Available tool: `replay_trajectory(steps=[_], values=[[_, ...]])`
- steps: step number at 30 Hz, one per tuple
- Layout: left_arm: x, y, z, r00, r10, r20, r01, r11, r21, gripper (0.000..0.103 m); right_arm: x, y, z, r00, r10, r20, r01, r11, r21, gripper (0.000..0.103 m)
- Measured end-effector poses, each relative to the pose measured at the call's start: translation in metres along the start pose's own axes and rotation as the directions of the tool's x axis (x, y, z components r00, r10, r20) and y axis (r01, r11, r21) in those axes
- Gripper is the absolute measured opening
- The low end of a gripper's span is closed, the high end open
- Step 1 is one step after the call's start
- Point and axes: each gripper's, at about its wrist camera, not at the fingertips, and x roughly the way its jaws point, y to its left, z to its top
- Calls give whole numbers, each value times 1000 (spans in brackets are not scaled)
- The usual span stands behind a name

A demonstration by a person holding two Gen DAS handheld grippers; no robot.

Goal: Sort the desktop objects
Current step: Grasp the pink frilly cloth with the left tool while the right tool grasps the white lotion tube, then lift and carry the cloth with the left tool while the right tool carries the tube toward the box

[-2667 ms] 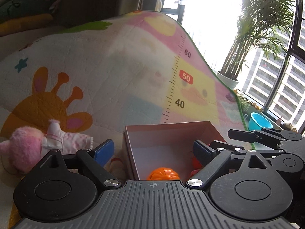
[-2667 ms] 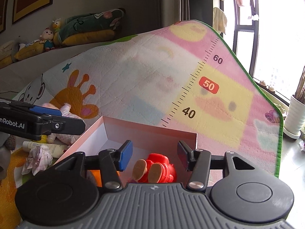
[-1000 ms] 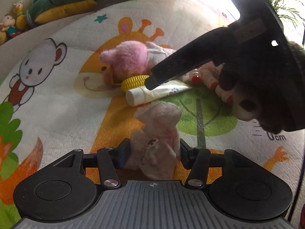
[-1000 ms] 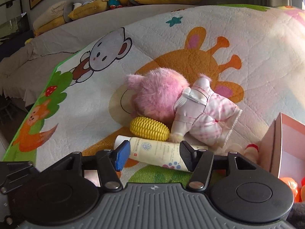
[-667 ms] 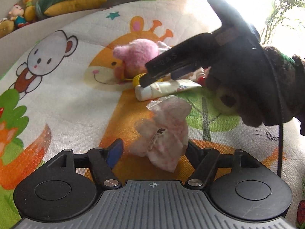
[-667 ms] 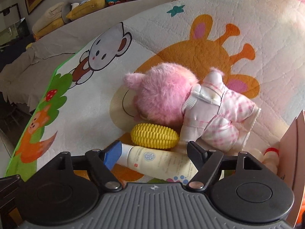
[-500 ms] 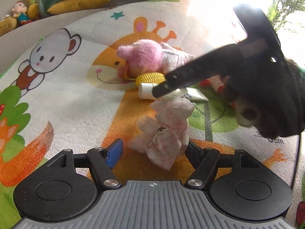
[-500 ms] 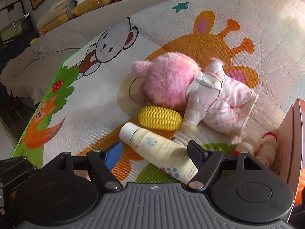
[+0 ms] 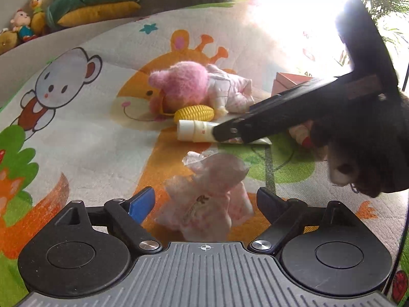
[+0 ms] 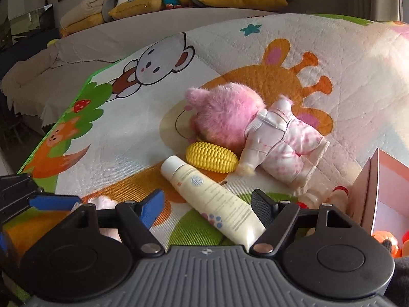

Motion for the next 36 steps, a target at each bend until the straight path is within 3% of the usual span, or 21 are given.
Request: replay_trajectory(steps=[7,12,16,21,27,32,36], values=[[0,-1,-2,1000,21,2,-21,1000,-10,92,33,-4,0,998,14,-57,-13,999,32,76],[-6,4,-2,999,38,27,-37,999,-35,92,15,-6,-11,993,88,-80,-84,995,55,75],[-6,6,-1,999,37,30,-36,999,-38,92,-4,1,-22,982,153,-110,-150,988,40,68],[-4,-1,-4,999,31,22,-30,999,-24,88,-3,5,-23,995,80,-64,-81,997,-6,59],[3,-5,-7,998,68,1,-68,997,-47,69,18,7,-15,998,58,-22,-59,998,-36,58],[4,1,-7,997,78,-3,-78,994,-80,52,14,8,-18,998,56,-16,-57,996,-63,37],[6,3,-4,997,77,4,-76,992,-106,41,5,3,-24,998,65,-17,-66,997,-40,37]])
